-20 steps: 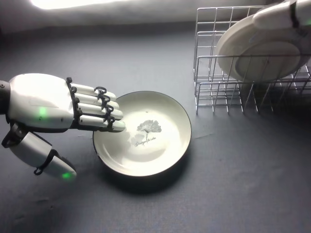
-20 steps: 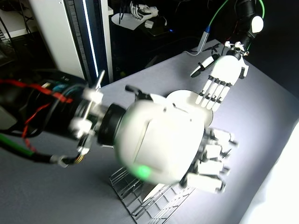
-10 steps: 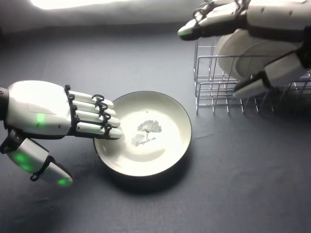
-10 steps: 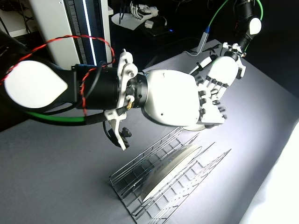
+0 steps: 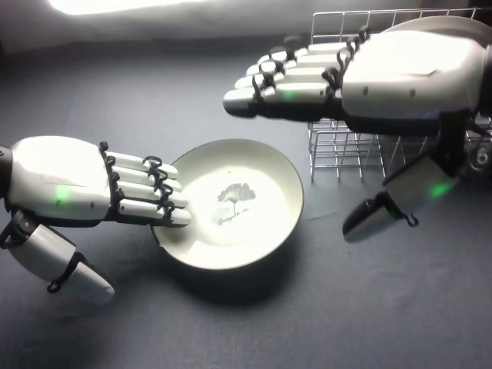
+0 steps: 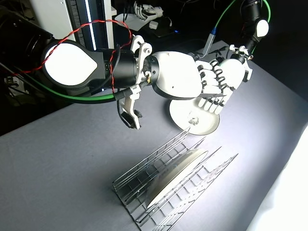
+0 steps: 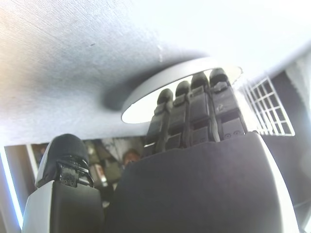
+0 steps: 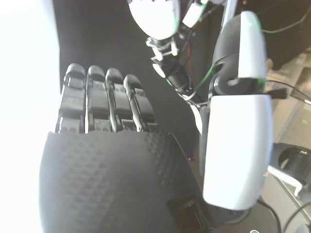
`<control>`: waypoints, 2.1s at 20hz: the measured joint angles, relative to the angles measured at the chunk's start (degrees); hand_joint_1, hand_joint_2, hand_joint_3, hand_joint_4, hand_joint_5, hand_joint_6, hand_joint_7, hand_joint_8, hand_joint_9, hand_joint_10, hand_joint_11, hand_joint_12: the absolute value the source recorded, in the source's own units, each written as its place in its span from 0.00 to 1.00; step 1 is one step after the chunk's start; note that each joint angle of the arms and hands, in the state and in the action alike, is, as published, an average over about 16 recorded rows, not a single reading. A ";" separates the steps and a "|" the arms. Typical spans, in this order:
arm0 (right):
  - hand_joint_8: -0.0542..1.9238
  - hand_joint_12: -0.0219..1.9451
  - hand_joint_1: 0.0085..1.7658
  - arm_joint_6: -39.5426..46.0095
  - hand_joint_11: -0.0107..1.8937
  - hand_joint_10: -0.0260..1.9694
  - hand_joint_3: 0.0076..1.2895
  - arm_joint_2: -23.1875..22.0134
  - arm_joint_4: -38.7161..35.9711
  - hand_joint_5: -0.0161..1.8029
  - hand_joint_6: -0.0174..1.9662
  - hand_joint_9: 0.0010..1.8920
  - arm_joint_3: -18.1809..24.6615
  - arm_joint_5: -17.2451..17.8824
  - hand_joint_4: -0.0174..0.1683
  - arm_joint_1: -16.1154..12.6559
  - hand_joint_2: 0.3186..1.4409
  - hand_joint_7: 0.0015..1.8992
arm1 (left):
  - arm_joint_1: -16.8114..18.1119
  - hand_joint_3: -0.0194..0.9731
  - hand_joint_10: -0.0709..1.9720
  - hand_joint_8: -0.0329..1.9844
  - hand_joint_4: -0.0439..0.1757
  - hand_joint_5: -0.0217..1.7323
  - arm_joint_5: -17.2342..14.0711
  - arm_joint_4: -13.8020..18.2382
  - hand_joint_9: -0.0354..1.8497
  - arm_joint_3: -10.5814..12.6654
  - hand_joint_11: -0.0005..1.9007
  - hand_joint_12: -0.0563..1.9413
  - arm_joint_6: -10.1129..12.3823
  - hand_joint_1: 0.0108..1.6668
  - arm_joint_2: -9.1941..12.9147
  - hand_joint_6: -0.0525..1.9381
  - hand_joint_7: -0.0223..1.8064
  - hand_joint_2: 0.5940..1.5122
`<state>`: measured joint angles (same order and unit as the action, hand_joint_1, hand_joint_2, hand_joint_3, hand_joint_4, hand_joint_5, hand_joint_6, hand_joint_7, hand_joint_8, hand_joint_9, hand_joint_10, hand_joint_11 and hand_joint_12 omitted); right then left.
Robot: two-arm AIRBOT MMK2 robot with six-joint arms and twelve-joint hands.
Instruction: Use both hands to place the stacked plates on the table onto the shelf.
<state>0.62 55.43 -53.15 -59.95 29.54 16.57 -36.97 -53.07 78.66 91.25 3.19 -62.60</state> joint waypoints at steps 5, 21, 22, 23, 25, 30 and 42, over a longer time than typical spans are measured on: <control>0.03 0.02 0.62 0.04 0.01 0.02 0.00 -0.76 -0.14 0.02 0.02 0.01 1.98 -0.28 0.08 2.13 0.45 0.01 | -1.53 0.04 0.04 0.01 0.19 0.02 -1.36 -0.50 0.03 0.94 0.01 0.02 3.89 0.00 -0.51 0.02 0.02 0.62; 0.03 0.10 0.75 0.86 0.01 0.02 0.00 -0.08 -0.23 0.02 0.02 0.01 2.68 -3.32 0.08 4.49 0.52 0.01 | -4.13 0.04 0.03 0.01 0.18 0.01 -4.92 -1.47 0.03 3.03 0.01 0.01 9.76 0.00 -2.03 0.02 0.02 0.63; 0.03 0.10 0.75 0.88 0.01 0.02 0.00 0.02 -0.23 0.02 0.02 0.01 2.64 -3.44 0.08 4.49 0.52 0.01 | -4.19 0.04 0.03 0.01 0.18 0.01 -5.03 -1.51 0.03 3.10 0.01 0.01 9.76 0.00 -2.07 0.02 0.02 0.63; 0.03 0.11 0.75 0.89 0.01 0.02 0.00 0.09 -0.23 0.02 0.02 0.01 2.61 -3.54 0.08 4.49 0.52 0.01 | -4.24 0.04 0.03 0.01 0.18 0.01 -5.13 -1.53 0.03 3.17 0.01 0.01 9.76 0.00 -2.11 0.02 0.02 0.63; 0.03 0.13 0.75 0.92 0.01 0.02 0.00 0.20 -0.30 0.02 0.02 0.01 2.50 -3.63 0.08 4.49 0.53 0.01 | -4.32 0.04 0.03 0.01 0.18 0.01 -5.36 -1.60 0.03 3.29 0.01 0.01 9.76 0.00 -2.18 0.02 0.02 0.63; 0.03 0.16 0.75 1.05 0.01 0.02 0.00 0.74 -1.19 0.02 0.02 0.01 1.50 -3.69 0.08 4.20 0.53 0.01 | -4.50 0.04 0.03 0.01 0.18 0.01 -5.96 -1.78 0.03 3.38 0.01 0.01 9.77 0.00 -2.24 0.02 0.02 0.63; 0.03 0.21 0.72 1.79 0.01 0.02 0.00 2.88 -3.49 0.02 0.02 0.01 -1.97 -3.11 0.08 1.54 0.54 0.01 | -4.93 0.04 0.03 0.01 0.19 0.01 -8.40 -1.76 0.02 3.79 0.01 0.01 9.53 0.00 -2.61 0.02 0.01 0.63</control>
<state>2.42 58.31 -56.64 -61.92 26.43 18.11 -41.90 -61.48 76.90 95.04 12.72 -65.21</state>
